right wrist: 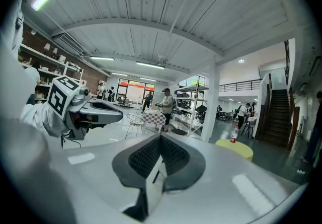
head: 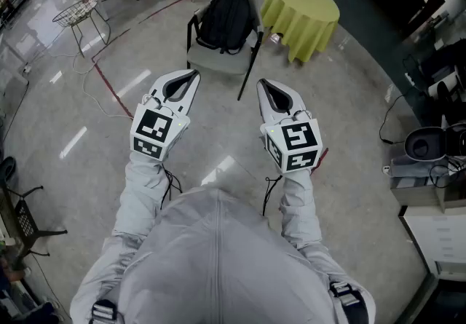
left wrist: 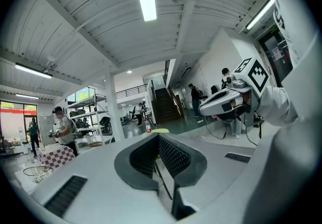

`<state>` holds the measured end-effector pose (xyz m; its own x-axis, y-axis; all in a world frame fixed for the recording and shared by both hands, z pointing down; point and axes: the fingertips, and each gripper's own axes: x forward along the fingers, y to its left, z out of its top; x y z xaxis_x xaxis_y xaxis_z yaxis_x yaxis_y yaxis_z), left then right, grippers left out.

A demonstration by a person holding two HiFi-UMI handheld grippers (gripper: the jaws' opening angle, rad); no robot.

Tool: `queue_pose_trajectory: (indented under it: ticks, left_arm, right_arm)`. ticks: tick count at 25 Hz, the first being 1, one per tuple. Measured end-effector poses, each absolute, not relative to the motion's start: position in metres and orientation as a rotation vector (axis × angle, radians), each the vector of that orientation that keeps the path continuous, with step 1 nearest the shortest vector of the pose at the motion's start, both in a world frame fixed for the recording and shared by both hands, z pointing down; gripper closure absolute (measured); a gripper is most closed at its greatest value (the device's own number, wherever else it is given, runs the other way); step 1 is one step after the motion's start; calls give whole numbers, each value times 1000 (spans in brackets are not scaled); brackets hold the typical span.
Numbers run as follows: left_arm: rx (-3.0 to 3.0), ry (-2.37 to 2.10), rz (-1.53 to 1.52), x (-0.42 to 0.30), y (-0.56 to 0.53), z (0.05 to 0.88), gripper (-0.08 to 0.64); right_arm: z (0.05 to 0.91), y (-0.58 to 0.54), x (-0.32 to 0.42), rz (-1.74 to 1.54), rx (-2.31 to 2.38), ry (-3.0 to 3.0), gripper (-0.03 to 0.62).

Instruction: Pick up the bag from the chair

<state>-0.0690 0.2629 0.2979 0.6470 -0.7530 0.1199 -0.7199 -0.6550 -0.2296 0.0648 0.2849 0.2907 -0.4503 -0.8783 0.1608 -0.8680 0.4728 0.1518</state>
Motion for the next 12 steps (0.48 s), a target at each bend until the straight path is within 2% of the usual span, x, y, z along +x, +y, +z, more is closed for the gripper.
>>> queue_pose_trajectory:
  ticks: [12]
  left_arm:
    - [-2696,1279,-348,-56,270,312,554]
  right_arm:
    - [297,287,89,-27,1506,-2599,583]
